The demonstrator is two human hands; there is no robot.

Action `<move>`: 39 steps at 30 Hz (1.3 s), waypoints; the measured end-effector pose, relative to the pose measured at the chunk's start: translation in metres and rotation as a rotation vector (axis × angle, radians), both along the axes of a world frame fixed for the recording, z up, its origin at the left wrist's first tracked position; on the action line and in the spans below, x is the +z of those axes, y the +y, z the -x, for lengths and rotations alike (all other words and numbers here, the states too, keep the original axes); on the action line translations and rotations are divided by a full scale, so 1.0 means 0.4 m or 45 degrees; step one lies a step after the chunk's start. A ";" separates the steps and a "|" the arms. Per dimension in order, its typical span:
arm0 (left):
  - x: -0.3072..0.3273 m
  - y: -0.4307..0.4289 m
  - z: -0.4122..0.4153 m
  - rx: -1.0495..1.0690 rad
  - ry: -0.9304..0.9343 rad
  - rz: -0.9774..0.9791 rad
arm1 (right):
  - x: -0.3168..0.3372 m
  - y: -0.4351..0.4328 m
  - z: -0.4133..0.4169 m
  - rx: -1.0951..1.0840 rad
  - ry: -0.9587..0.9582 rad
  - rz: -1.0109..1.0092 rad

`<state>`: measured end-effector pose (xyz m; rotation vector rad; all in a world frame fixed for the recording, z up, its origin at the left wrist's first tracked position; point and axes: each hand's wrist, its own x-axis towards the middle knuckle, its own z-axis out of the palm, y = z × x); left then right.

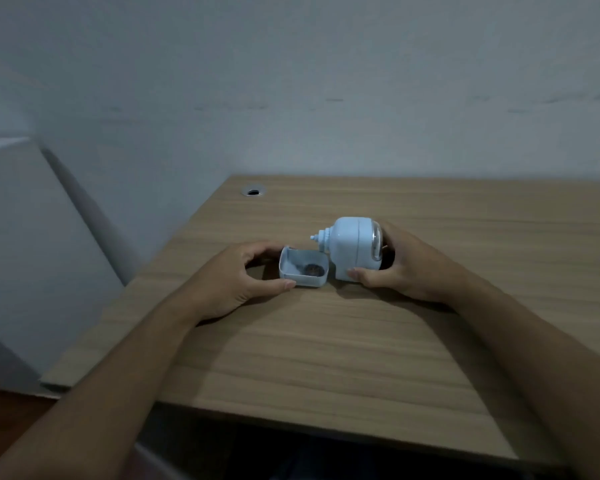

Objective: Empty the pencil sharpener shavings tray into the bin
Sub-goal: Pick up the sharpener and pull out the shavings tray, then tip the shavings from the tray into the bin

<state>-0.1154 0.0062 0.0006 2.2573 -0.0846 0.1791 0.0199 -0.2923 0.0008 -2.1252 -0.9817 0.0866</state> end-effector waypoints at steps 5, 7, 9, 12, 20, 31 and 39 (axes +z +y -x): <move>0.007 -0.008 0.073 0.072 -0.017 0.101 | 0.005 -0.002 0.021 -0.034 0.067 -0.048; 0.013 -0.013 0.102 0.084 -0.008 0.181 | 0.012 -0.010 0.032 -0.088 0.148 -0.169; 0.014 -0.005 0.133 0.106 -0.010 0.243 | 0.025 -0.015 0.052 -0.172 0.124 -0.314; 0.021 0.013 0.181 0.142 -0.019 0.358 | 0.070 -0.006 0.080 -0.230 0.022 -0.500; 0.070 0.118 0.370 0.343 -0.149 0.472 | 0.172 0.197 0.238 0.089 -0.058 -0.447; 0.075 0.338 0.677 0.528 -0.296 0.382 | 0.123 0.579 0.529 0.633 0.113 -0.242; -0.060 0.443 0.891 0.760 -0.245 0.511 | -0.023 0.787 0.695 0.726 0.277 -0.284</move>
